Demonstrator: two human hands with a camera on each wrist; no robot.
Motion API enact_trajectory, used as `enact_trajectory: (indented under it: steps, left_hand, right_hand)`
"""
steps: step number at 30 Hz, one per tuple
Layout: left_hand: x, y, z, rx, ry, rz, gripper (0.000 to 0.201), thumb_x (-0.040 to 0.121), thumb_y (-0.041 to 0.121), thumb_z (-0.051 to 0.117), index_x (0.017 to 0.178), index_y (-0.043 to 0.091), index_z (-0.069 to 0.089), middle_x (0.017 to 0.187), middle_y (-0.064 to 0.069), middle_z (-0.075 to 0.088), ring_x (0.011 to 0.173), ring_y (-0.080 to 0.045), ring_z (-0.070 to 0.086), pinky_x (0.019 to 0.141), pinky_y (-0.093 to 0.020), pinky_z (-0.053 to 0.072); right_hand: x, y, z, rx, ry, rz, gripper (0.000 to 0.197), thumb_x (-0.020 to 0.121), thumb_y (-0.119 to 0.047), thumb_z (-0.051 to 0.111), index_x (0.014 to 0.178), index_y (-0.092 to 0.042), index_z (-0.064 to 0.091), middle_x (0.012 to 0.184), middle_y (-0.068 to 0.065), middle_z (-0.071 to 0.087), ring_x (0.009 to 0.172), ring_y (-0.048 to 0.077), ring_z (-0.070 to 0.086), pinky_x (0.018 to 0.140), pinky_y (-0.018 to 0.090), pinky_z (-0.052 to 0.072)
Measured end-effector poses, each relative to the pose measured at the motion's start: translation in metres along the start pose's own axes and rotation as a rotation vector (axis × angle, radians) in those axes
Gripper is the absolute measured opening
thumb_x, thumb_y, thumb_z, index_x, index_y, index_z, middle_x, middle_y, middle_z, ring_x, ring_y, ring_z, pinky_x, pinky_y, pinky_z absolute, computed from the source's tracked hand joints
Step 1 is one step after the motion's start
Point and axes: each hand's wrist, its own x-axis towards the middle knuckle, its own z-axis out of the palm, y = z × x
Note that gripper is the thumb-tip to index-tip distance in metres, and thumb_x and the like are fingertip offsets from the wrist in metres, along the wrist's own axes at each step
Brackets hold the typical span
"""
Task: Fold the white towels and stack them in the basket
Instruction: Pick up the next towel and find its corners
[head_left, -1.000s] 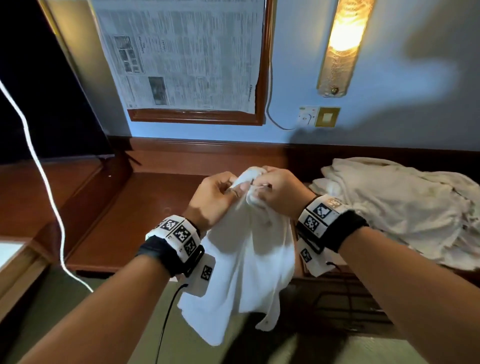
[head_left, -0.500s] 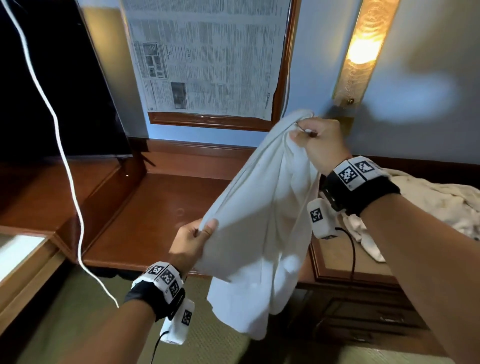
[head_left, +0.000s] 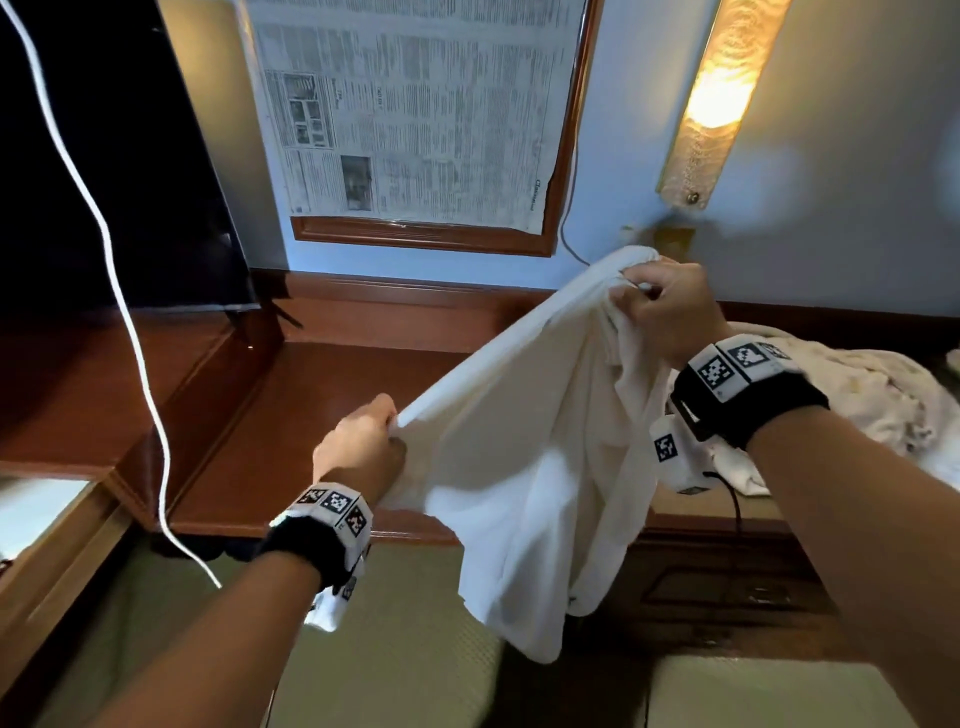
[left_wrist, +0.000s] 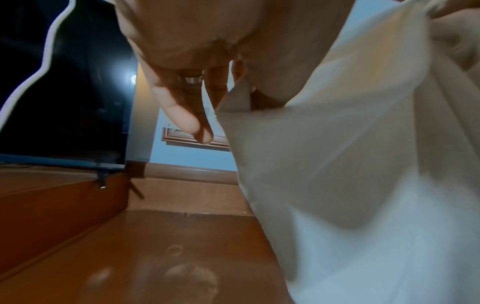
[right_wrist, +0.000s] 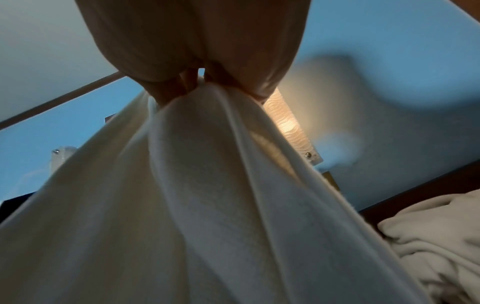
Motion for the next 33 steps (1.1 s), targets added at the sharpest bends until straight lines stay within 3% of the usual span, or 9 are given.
enact_trajectory:
  steps: [5, 9, 13, 16, 22, 25, 28, 31, 33]
  left_hand:
    - [0.000, -0.030, -0.005, 0.045, -0.015, -0.122, 0.009, 0.081, 0.016, 0.054, 0.083, 0.020, 0.045, 0.081, 0.001, 0.054, 0.071, -0.025, 0.052, 0.068, -0.034, 0.041]
    - [0.001, -0.041, -0.006, -0.283, 0.034, -0.152, 0.010, 0.084, 0.018, 0.062, 0.077, 0.019, 0.054, 0.072, 0.002, 0.058, 0.063, -0.014, 0.053, 0.053, -0.025, 0.035]
    - [-0.006, -0.050, -0.010, -0.492, 0.035, 0.084, 0.012, 0.084, 0.011, 0.072, 0.078, 0.020, 0.066, 0.072, 0.003, 0.065, 0.065, -0.011, 0.057, 0.059, -0.024, 0.042]
    - [-0.010, -0.058, -0.011, -0.322, 0.093, 0.294, 0.025, 0.077, 0.000, 0.066, 0.084, 0.024, 0.061, 0.086, 0.005, 0.056, 0.073, -0.018, 0.054, 0.066, -0.031, 0.044]
    - [-0.017, -0.073, -0.003, 0.097, -0.050, 0.832, 0.034, 0.077, -0.004, 0.073, 0.095, 0.021, 0.058, 0.088, -0.001, 0.052, 0.054, -0.016, 0.042, 0.044, -0.027, 0.042]
    - [-0.017, -0.082, -0.007, 0.289, -0.208, 0.730, 0.028, 0.096, 0.022, 0.051, 0.121, 0.028, 0.061, 0.103, 0.001, 0.055, 0.074, -0.018, 0.052, 0.060, -0.032, 0.050]
    - [-0.020, -0.083, -0.014, 0.455, -0.340, 0.642, 0.066, 0.082, 0.059, 0.013, 0.104, 0.024, 0.065, 0.099, 0.006, 0.057, 0.089, -0.018, 0.056, 0.074, -0.033, 0.051]
    - [-0.019, -0.094, -0.010, 0.289, -0.309, 0.531, 0.042, 0.087, 0.067, 0.046, 0.089, 0.026, 0.055, 0.084, 0.012, 0.055, 0.076, -0.013, 0.055, 0.065, -0.030, 0.044]
    - [-0.019, -0.100, -0.003, 0.008, -0.250, 0.443, 0.026, 0.088, 0.041, 0.071, 0.079, 0.028, 0.051, 0.075, 0.010, 0.059, 0.067, -0.016, 0.057, 0.058, -0.029, 0.042]
  right_hand:
    - [-0.018, -0.003, -0.003, -0.112, 0.006, 0.022, 0.020, 0.087, -0.021, 0.064, 0.091, -0.006, 0.076, 0.090, 0.012, 0.069, 0.087, 0.030, 0.062, 0.081, 0.038, 0.049]
    - [-0.033, 0.012, 0.001, -0.245, -0.007, 0.217, 0.022, 0.090, -0.023, 0.063, 0.097, -0.006, 0.075, 0.099, 0.020, 0.071, 0.096, 0.035, 0.065, 0.084, 0.038, 0.047]
    - [-0.045, 0.025, -0.003, -0.345, -0.050, 0.409, 0.023, 0.089, -0.018, 0.062, 0.105, -0.007, 0.074, 0.106, 0.024, 0.070, 0.103, 0.039, 0.063, 0.088, 0.040, 0.048]
    - [-0.049, 0.022, 0.000, -0.393, -0.076, 0.478, 0.029, 0.087, -0.010, 0.062, 0.115, -0.009, 0.072, 0.114, 0.024, 0.068, 0.109, 0.041, 0.060, 0.095, 0.040, 0.047]
    - [-0.045, 0.010, 0.006, -0.417, -0.109, 0.461, 0.029, 0.090, -0.018, 0.062, 0.116, -0.011, 0.072, 0.114, 0.021, 0.069, 0.108, 0.040, 0.060, 0.092, 0.038, 0.046]
    - [-0.046, 0.004, 0.007, -0.435, -0.152, 0.454, 0.033, 0.092, -0.017, 0.061, 0.123, -0.012, 0.069, 0.120, 0.020, 0.067, 0.113, 0.039, 0.059, 0.094, 0.036, 0.044]
    - [-0.050, 0.006, 0.006, -0.451, -0.174, 0.480, 0.032, 0.091, -0.015, 0.060, 0.122, -0.011, 0.069, 0.119, 0.020, 0.067, 0.113, 0.039, 0.058, 0.092, 0.034, 0.043]
    - [-0.059, 0.013, 0.004, -0.453, -0.195, 0.508, 0.029, 0.091, -0.016, 0.060, 0.117, -0.009, 0.070, 0.116, 0.020, 0.068, 0.108, 0.038, 0.059, 0.084, 0.030, 0.039]
    - [-0.067, 0.017, 0.003, -0.447, -0.201, 0.540, 0.027, 0.092, -0.019, 0.061, 0.116, -0.011, 0.071, 0.115, 0.020, 0.068, 0.106, 0.038, 0.059, 0.082, 0.029, 0.039]
